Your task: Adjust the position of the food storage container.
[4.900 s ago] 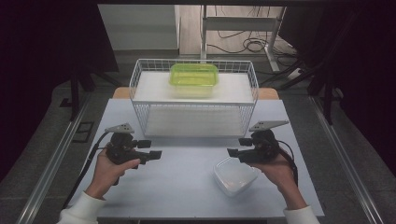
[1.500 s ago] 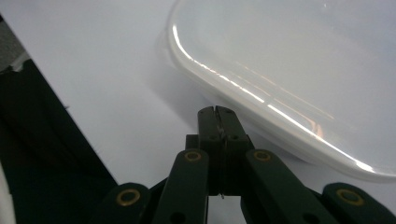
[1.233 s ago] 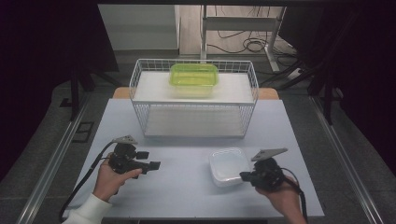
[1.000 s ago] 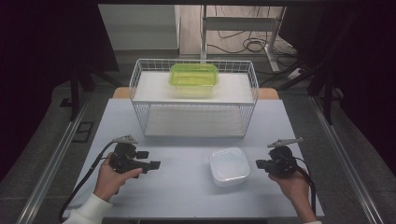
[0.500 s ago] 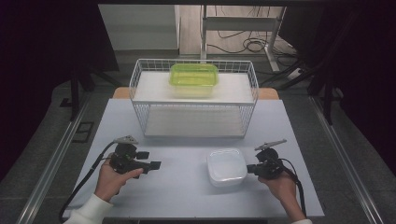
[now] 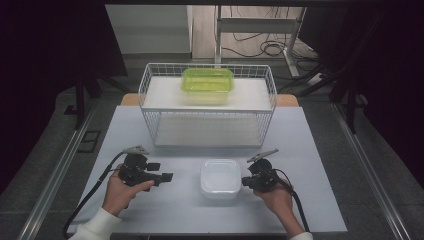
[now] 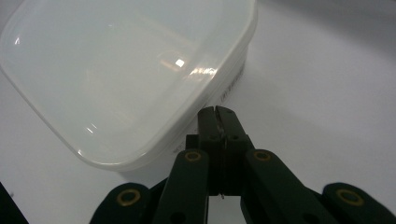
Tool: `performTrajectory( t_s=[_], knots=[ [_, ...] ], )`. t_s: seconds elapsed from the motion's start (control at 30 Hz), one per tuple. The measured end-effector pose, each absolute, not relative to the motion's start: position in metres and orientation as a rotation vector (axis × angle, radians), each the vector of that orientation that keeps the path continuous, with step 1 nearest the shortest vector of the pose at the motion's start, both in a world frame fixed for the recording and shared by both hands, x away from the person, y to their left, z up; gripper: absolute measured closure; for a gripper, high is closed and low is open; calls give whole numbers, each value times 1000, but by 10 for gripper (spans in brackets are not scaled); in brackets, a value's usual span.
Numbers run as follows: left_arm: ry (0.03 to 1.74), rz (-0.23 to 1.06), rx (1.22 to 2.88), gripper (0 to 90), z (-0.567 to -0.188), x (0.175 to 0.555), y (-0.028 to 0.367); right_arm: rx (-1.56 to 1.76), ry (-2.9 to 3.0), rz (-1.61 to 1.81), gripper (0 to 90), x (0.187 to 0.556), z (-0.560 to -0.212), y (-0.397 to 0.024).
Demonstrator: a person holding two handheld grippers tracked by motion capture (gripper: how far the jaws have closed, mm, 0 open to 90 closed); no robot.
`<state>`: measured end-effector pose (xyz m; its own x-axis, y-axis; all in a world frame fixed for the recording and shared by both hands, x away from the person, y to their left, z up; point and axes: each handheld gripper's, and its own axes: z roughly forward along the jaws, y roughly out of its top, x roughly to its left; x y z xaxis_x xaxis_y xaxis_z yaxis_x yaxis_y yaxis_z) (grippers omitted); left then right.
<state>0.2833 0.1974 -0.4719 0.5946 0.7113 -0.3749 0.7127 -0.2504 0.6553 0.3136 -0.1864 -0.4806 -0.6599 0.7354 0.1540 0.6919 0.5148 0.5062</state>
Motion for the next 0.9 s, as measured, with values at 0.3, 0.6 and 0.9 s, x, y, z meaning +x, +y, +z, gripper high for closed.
performTrajectory(
  t_s=[0.3, 0.6, 0.9],
  knots=[
    [1133, -9, 1979, 253, -472, 283, 196, 1205, 2708, 848, 896, 317, -483, -158],
    [1132, -10, 1964, 253, -470, 279, 196, 1200, 2667, 904, 895, 315, -472, -167],
    [1147, -3, 1915, 265, -468, 277, 197, 1227, 2597, 1082, 756, 307, -450, -190]
  ],
)
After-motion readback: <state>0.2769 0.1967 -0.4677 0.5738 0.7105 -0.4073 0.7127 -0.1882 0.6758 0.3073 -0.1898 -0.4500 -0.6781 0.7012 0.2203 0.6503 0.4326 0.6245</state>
